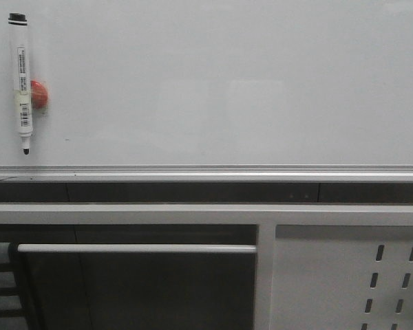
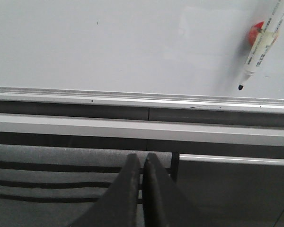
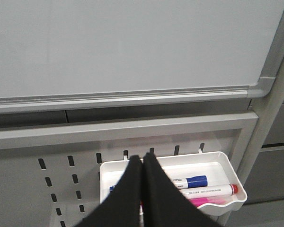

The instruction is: Write number 1 on whiteboard

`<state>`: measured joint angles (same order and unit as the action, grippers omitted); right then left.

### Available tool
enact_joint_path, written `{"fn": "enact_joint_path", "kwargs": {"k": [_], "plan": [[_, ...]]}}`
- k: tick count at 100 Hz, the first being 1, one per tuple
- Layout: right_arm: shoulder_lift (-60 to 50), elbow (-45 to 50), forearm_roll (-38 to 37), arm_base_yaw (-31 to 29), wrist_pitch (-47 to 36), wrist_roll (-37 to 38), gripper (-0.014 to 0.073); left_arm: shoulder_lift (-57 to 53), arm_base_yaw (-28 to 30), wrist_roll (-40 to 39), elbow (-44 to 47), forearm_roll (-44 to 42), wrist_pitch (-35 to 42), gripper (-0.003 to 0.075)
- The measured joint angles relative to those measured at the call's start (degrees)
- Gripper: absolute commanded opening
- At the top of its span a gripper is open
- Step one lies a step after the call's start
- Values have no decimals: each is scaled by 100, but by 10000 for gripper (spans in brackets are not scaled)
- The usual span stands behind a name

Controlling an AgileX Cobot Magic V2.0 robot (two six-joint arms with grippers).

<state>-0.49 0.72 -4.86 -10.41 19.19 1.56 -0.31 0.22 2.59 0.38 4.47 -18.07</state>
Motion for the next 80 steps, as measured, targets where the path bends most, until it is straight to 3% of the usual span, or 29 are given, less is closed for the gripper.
{"fn": "enact_joint_path", "kwargs": {"k": [48,80], "plan": [[0,0,0,0,0,0,-71,0,0,0,0,-2,45,-18],[0,0,0,0,0,0,-71,0,0,0,0,46,624,-18]]}}
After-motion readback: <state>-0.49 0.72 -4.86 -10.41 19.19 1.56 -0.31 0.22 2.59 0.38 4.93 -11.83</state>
